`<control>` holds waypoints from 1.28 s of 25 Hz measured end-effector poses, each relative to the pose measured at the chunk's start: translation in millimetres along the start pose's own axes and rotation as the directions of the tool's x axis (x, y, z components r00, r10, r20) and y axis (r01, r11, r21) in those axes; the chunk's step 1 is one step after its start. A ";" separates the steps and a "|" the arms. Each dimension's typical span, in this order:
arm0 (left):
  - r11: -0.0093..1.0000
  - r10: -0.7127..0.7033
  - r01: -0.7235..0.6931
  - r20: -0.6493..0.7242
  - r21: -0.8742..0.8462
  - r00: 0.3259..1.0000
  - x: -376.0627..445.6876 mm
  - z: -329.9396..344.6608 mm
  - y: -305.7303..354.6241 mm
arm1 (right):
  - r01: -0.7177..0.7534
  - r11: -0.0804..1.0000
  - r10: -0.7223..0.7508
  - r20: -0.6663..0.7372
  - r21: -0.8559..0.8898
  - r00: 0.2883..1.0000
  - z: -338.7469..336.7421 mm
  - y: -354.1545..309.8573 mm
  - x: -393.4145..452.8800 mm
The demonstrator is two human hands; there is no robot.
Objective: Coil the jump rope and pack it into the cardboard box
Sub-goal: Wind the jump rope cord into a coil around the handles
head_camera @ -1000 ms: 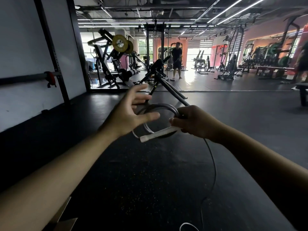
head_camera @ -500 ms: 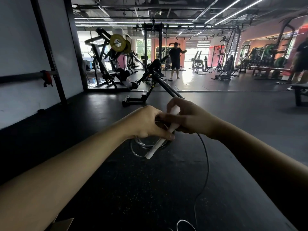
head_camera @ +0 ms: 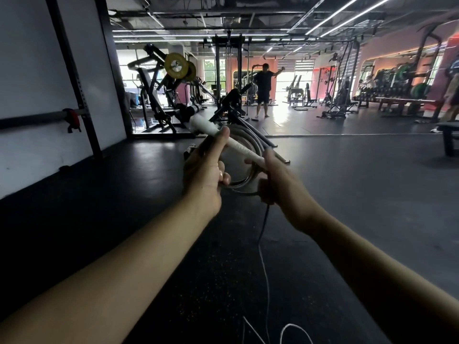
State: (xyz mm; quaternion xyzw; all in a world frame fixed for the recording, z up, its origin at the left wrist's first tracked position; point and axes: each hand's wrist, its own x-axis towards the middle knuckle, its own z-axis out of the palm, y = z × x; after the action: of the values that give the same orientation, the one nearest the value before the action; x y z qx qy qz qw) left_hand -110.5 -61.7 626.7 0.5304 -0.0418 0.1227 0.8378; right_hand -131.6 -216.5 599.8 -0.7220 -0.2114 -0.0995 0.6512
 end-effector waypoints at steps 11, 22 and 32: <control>0.991 -0.072 0.069 0.026 0.116 0.997 -4.9 -28.6 -23.2 | -0.068 0.988 0.093 -0.180 0.137 0.979 11.6 4.4 4.4; 0.383 -0.389 -0.445 0.578 0.810 0.717 9.8 -12.7 34.2 | 0.142 0.863 -0.002 0.277 -0.486 0.961 -13.4 -26.0 21.8; 0.825 -0.186 -0.218 0.616 0.521 0.765 -6.0 -16.7 29.2 | 0.033 0.985 -0.019 0.082 -0.169 0.996 -48.1 -25.8 12.7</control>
State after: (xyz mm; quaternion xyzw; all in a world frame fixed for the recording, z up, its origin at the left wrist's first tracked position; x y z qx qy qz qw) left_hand -124.6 -35.8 643.9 0.7621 -0.2927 -0.0524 0.5751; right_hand -125.2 -259.9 634.7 -0.7756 -0.2374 -0.0969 0.5768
